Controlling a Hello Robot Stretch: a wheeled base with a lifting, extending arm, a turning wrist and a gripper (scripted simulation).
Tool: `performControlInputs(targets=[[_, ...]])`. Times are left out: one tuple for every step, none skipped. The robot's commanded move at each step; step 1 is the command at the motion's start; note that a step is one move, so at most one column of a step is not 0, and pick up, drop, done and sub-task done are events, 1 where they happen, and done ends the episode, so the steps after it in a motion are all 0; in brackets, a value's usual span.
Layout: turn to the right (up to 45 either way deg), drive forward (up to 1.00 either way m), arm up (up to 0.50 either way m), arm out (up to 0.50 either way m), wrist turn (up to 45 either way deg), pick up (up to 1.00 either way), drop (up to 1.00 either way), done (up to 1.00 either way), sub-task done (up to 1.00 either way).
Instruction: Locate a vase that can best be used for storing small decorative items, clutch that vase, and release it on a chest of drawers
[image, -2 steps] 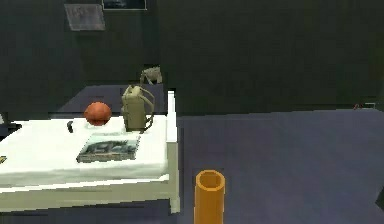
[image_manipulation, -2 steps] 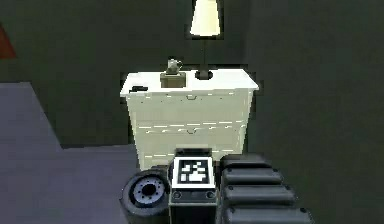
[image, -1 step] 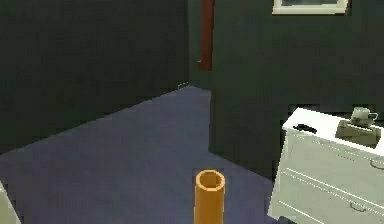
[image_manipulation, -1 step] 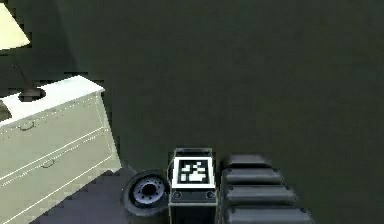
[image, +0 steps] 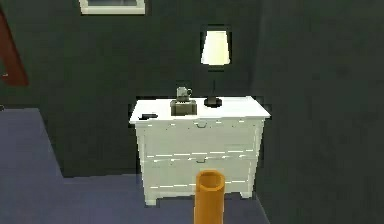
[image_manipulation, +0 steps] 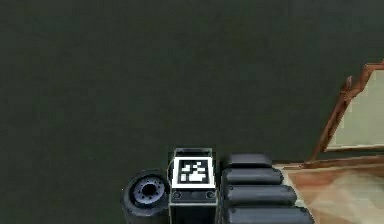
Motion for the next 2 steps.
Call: performControlInputs(targets=[[45.0,0.00,0.00,0.00,0.0,0.00,0.00,0.00,0.00],[3.0,0.00,0.00,0.00,0.0,0.00,0.00,0.00,0.00]])
